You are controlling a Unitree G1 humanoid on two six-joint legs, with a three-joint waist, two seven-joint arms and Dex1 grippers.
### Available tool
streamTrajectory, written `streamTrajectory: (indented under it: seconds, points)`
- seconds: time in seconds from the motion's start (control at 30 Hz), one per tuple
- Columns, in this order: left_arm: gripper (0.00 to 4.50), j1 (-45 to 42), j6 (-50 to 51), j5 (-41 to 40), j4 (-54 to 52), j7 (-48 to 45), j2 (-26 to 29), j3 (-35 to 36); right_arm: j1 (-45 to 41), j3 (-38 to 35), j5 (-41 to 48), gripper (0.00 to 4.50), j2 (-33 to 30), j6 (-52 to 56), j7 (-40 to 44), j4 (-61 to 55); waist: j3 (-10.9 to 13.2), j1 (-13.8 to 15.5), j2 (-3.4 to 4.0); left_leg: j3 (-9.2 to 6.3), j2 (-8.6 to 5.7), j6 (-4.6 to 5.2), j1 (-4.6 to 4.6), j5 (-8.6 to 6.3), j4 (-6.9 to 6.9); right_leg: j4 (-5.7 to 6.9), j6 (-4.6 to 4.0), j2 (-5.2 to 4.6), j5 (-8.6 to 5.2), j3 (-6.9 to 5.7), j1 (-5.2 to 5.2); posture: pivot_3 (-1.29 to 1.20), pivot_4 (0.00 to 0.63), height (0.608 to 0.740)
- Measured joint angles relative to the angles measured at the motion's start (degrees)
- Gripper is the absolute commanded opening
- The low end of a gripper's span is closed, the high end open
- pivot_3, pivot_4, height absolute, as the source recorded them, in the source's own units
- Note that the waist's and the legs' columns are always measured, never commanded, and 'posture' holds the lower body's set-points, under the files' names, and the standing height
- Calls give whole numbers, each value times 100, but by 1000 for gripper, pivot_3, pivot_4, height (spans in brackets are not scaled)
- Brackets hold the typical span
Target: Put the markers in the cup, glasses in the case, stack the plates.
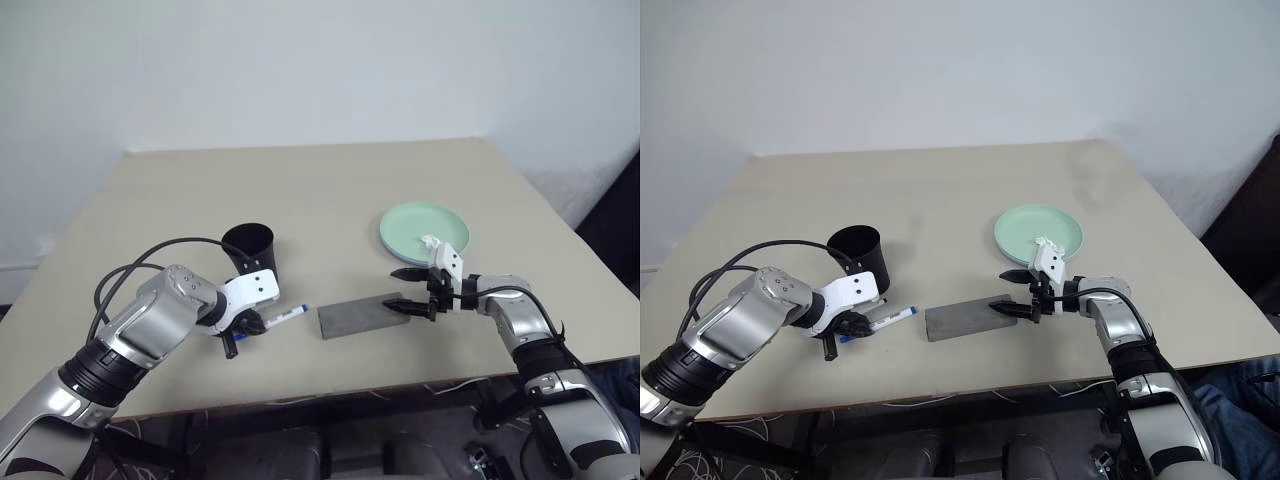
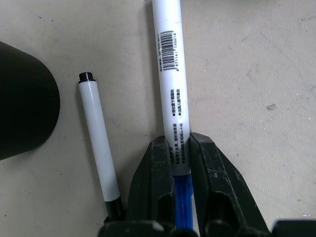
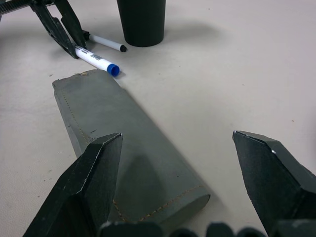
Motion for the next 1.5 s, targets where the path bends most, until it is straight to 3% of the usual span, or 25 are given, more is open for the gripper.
streamTrajectory:
  seconds: [0.37,0.6,0.7,0.77,0.93,1.17,1.27,1.5]
  points:
    - [71,265,-475,-909,-727,-248,-493,706,-23,0,-8,3878,2,-1,-21,1,0,-1,-3,2,0,0,-26,0,-2,-7,-1,-5,0,3,-18,0,0,738]
    - [71,224,-758,-996,-703,-59,-559,928,-39,0,-16,3878,-3,-1,-35,12,0,-9,-2,12,-1,0,-16,1,-2,-5,0,7,0,4,-5,0,0,738]
    - [71,117,-1273,-943,-468,355,-941,1229,-51,1,-41,3878,-1,-3,-38,28,2,7,-4,6,-2,1,-12,1,6,-7,1,3,0,-3,-1,0,0,738]
    - [71,-88,-1723,-935,-141,868,-1494,1611,-90,3,-55,3878,4,-6,-38,38,1,25,-7,1,-3,1,-10,1,14,-7,2,1,1,-7,3,0,0,738]
    - [71,-518,-1871,-1182,255,1695,-2267,2490,-146,7,-59,3878,3,-14,-40,42,0,-9,-8,7,-3,1,-8,2,12,1,18,11,10,-4,9,0,0,738]
    - [71,-541,-2296,-1095,474,2247,-2456,2744,-149,-3,-51,3878,4,-18,-40,70,-1,-8,-10,15,-4,2,-7,4,15,1,18,20,11,3,14,0,0,738]
    - [71,-528,-3100,-798,888,2985,-2632,3143,-254,-252,462,3878,63,481,41,-360,0,-10,-8,16,-1,2,-5,4,20,5,10,19,17,6,11,0,0,738]
    - [71,-163,-3538,-792,1145,3393,-2682,3529,-602,-479,856,3878,60,929,46,-1015,-3,12,-13,8,-5,0,-7,3,17,-1,10,14,17,-8,8,0,0,738]
